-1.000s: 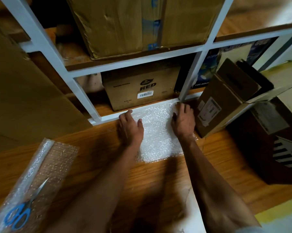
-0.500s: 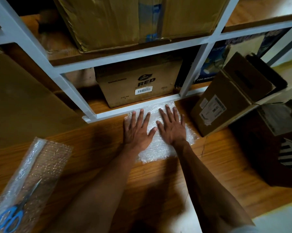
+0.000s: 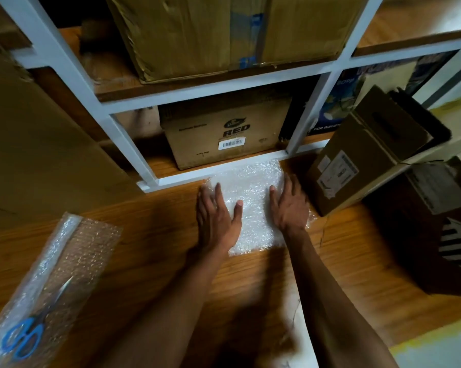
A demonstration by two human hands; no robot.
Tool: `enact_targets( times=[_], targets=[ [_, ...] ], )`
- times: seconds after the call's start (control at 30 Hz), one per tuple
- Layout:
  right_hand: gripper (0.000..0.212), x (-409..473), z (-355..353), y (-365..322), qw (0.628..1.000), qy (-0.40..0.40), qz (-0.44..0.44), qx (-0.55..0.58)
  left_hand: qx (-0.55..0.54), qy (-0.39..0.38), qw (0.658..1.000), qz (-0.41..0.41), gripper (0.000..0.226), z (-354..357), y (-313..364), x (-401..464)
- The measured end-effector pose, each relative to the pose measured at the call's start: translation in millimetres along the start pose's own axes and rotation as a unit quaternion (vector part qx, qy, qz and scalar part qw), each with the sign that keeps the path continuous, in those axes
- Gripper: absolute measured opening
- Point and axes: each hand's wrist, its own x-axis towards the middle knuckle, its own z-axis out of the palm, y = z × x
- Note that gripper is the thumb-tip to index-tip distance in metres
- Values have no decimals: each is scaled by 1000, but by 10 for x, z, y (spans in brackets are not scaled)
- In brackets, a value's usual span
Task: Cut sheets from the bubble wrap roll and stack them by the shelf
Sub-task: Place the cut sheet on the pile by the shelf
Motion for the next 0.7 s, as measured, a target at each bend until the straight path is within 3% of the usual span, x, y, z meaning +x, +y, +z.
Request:
enact_targets(
  times=[0.07,0.2,0.3,0.4,0.7],
  targets=[
    [67,-52,16,52,999,-4,27,16,-80,6,996,-42,81,60,-1,-47],
    [63,-106,-9,1,999,8,-3,51,-174,-9,984,-28,73,121,157,-80],
    [53,-71,-100,-73,998,16,10,65,-188,17,981,-38,70,90,215,-60],
    [57,-1,-178,-66,999,29,24,3,-203,65,975,-69,71,38,155,46],
    [58,382,-143,-317,998,-47,35,21,-185,89,965,-162,67,-32,301,451]
  ],
)
